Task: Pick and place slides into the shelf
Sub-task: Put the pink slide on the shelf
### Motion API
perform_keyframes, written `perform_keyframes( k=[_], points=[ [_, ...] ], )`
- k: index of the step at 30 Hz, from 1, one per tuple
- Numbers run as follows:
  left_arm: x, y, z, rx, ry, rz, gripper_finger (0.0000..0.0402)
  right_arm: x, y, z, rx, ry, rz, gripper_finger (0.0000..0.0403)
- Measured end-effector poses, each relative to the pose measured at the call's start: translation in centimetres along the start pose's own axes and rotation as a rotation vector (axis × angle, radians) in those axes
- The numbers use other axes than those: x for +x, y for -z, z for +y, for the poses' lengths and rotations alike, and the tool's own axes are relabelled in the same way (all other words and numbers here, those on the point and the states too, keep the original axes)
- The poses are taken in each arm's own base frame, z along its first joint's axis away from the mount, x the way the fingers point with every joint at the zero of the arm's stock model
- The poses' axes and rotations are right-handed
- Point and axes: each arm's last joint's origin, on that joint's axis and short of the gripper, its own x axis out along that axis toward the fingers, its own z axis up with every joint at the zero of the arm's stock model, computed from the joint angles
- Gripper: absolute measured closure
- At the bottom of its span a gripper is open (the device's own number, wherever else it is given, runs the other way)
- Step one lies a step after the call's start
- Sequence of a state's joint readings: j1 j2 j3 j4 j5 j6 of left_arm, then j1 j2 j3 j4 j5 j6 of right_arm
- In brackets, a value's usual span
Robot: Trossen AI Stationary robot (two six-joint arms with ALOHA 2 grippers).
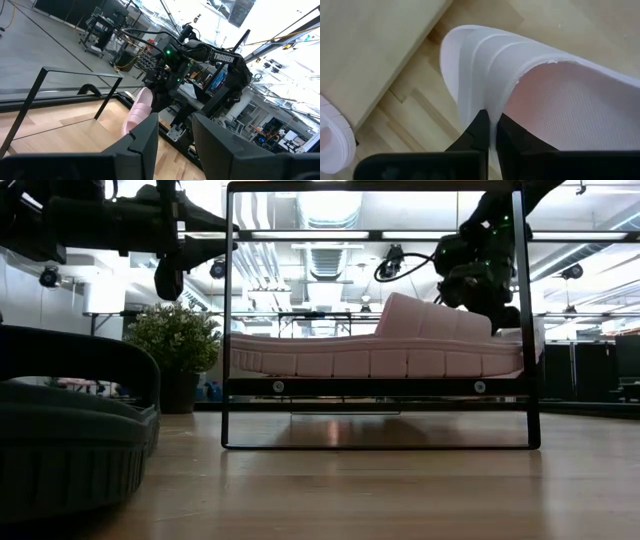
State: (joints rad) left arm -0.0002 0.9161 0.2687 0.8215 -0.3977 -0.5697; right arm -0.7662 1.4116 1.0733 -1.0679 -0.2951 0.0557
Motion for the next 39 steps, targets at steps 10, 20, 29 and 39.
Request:
perform_keyframes(
  k=[10,20,29,39],
  points=[
    [0.0,0.0,0.0,0.000,0.000,0.001,0.0294,-1.5,0.4,0.7,-0.002,-0.083,-0.045,0.0394],
    [0.0,0.0,0.0,0.001,0.000,0.001,0.0294,-6.4,0.9,2.3,-0.042,-0.131,-0.128,0.0395],
    [0.0,0.0,0.0,0.001,0.000,0.001,0.0294,-10.6,0.9,5.4,-0.152,-0.243,-0.185,0.0395],
    [0.0,0.0,0.0,0.002,-0.001,0.001,0.0294,-11.9,1.1,8.6,-0.279,-0.315,-0.146,0.0395]
  ],
)
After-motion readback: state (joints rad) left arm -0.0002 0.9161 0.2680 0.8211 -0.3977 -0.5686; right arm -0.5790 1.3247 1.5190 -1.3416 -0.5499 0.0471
